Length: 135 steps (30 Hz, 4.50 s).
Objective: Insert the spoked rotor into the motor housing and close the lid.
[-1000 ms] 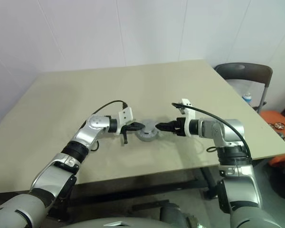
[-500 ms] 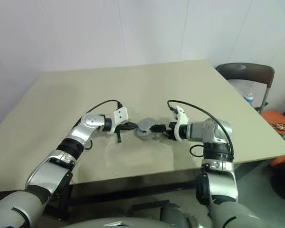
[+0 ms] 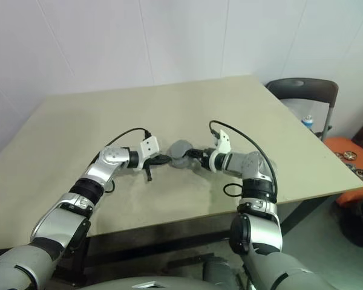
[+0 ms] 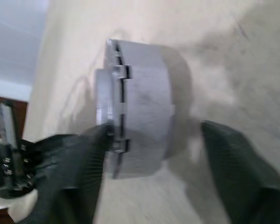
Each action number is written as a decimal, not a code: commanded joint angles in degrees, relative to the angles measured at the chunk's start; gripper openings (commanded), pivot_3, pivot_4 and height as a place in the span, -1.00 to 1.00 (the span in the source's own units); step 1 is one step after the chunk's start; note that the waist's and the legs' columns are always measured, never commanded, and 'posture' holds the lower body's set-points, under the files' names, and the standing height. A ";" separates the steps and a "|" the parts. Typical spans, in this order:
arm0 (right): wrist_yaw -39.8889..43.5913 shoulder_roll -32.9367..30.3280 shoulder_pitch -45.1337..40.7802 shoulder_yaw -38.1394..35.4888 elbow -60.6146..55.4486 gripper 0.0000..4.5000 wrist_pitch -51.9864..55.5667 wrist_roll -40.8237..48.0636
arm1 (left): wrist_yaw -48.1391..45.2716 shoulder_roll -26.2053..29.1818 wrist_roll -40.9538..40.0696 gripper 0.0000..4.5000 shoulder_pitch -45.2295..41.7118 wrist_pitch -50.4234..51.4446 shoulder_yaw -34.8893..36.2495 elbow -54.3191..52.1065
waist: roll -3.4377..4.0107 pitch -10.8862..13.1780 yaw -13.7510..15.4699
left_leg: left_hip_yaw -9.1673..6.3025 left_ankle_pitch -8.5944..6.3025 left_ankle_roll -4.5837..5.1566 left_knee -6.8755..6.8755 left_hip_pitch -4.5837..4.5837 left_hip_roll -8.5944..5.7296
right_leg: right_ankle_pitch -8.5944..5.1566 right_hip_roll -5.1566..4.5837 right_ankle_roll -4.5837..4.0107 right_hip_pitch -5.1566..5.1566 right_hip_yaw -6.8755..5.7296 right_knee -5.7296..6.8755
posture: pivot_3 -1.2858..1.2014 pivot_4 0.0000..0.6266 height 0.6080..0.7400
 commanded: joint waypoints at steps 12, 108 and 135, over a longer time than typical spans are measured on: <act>-1.27 0.13 1.77 -0.09 -0.85 -0.46 1.53 5.02 | 0.92 -1.91 -2.11 -1.00 1.18 -0.08 2.54 0.96 | 0.18 0.03 0.51 | 0.01 0.00 0.00 0.01 -0.02 -0.04 | 0.00 -0.04 0.00 0.03 0.02 -0.04 | 0.03 -1.00 1.00; -0.41 2.48 -5.29 -9.26 10.03 -0.47 -20.73 26.81 | 20.88 -18.76 -55.21 1.00 -1.77 49.56 45.37 -1.11 | 0.50 0.52 -1.17 | 0.03 0.12 -0.24 0.04 -1.38 -0.15 | 0.31 -0.16 -0.33 -1.62 0.05 -0.34 | 0.03 -1.00 1.00; 1.70 3.16 -4.53 -6.44 7.59 -0.47 -16.54 28.48 | 14.68 -18.93 -52.33 0.01 -6.14 45.32 46.22 9.79 | 0.49 0.51 -1.18 | 0.04 0.12 -0.24 0.14 -1.39 -0.16 | 0.35 -0.16 -0.38 -1.61 0.06 -0.20 | 0.03 -1.00 1.00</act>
